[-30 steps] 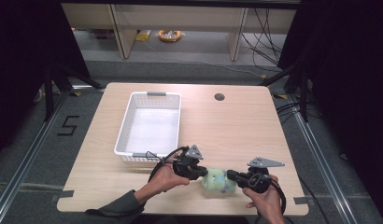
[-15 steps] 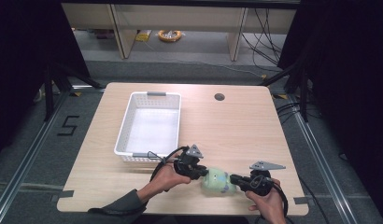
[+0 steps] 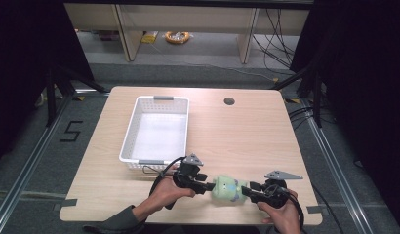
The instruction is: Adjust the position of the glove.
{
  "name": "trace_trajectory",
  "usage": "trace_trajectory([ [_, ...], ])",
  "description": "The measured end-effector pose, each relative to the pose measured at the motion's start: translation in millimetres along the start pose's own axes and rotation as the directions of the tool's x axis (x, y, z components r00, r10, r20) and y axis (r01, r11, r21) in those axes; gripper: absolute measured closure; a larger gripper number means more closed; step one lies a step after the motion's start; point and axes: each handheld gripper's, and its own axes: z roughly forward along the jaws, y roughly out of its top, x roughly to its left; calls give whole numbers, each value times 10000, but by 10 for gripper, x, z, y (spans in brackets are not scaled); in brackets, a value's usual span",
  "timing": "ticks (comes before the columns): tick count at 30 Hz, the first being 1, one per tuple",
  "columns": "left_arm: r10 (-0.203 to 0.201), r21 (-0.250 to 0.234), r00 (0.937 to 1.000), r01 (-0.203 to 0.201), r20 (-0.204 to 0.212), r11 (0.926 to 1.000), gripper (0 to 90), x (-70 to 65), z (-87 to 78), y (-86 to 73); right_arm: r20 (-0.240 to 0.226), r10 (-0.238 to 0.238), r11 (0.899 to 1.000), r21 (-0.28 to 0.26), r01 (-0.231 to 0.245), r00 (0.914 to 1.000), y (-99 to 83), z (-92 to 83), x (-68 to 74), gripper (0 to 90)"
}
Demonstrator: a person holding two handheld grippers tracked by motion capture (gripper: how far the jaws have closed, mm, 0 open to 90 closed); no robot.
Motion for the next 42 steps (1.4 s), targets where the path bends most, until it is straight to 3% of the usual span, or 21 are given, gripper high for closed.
trace_trajectory([
  [1, -210, 93, 9998, 209, 74, 9997, 469, -15, 58, -29, -87, 204, 9998, 91, -203, 9998, -18, 22, -5, 515],
  [3, -223, 227, 9997, 220, 96, 9995, 467, -11, 90, -35, -55, 94, 9998, 174, -94, 9999, -20, 30, -7, 513],
  [4, -447, 233, 9989, 444, 111, 9987, 473, -5, 133, -42, -168, 509, 9980, 382, -503, 9986, -31, 63, 26, 509],
  [7, -721, 179, 9972, 717, 214, 9973, 479, 15, 180, -50, -127, 95, 9991, 417, -90, 9999, -36, 100, -8, 508],
  [11, -1147, 257, 9916, 1133, 596, 9932, 506, 70, 220, -44, -260, 521, 9969, 610, -504, 9983, -46, 135, -32, 509],
  [12, -1282, 350, 9906, 1266, 472, 9913, 522, 73, 224, -38, -485, 791, 9952, 610, -761, 9957, -59, 152, -29, 510],
  [13, -1253, 286, 9896, 1236, 711, 9919, 532, 83, 261, -42, -461, 548, 9973, 523, -524, 9974, -63, 164, -61, 512],
  [15, -1218, 325, 9898, 1196, 745, 9923, 536, 81, 279, -41, -490, 612, 9968, 545, -585, 9969, -66, 171, -63, 513],
  [16, -1193, 608, 9913, 1159, 553, 9914, 539, 72, 275, -28, -624, 629, 9970, 498, -598, 9961, -70, 184, -72, 517],
  [20, -1112, 402, 9905, 1083, 807, 9933, 590, 60, 328, -44, -764, 693, 9965, 519, -654, 9947, -75, 187, -80, 542],
  [21, -1172, 108, 9897, 1167, 825, 9931, 607, 46, 348, -57, -774, 700, 9962, 572, -657, 9945, -73, 188, -82, 555],
  [23, -1136, 83, 9895, 1133, 892, 9935, 624, 51, 350, -60, -730, 678, 9962, 600, -634, 9950, -72, 185, -82, 563],
  [25, -1168, 303, 9873, 1141, 1077, 9930, 674, 69, 343, -64, -978, 663, 9967, 540, -612, 9930, -77, 193, -99, 583],
  [27, -1175, 351, 9887, 1147, 931, 9928, 696, 63, 337, -64, -1156, 764, 9961, 533, -706, 9904, -82, 209, -116, 591],
  [30, -1136, 196, 9878, 1121, 1069, 9935, 724, 66, 345, -78, -1277, 826, 9956, 536, -763, 9884, -85, 210, -128, 605],
  [33, -1122, 215, 9884, 1106, 1023, 9936, 768, 68, 338, -88, -1369, 676, 9970, 479, -616, 9883, -85, 208, -121, 679],
  [35, -1169, -192, 9878, 1195, 1032, 9926, 775, 59, 358, -106, -1386, 628, 9975, 418, -575, 9884, -88, 208, -122, 693],
  [36, -1130, 57, 9883, 1130, 1025, 9936, 781, 58, 335, -98, -1355, 622, 9976, 396, -573, 9888, -87, 206, -117, 708],
  [39, -1060, 124, 9900, 1053, 927, 9944, 787, 60, 318, -97, -1269, 396, 9988, 330, -357, 9911, -77, 191, -88, 730],
  [42, -1086, -266, 9892, 1117, 983, 9934, 790, 52, 330, -111, -1342, 573, 9979, 365, -528, 9893, -65, 186, -53, 739],
])
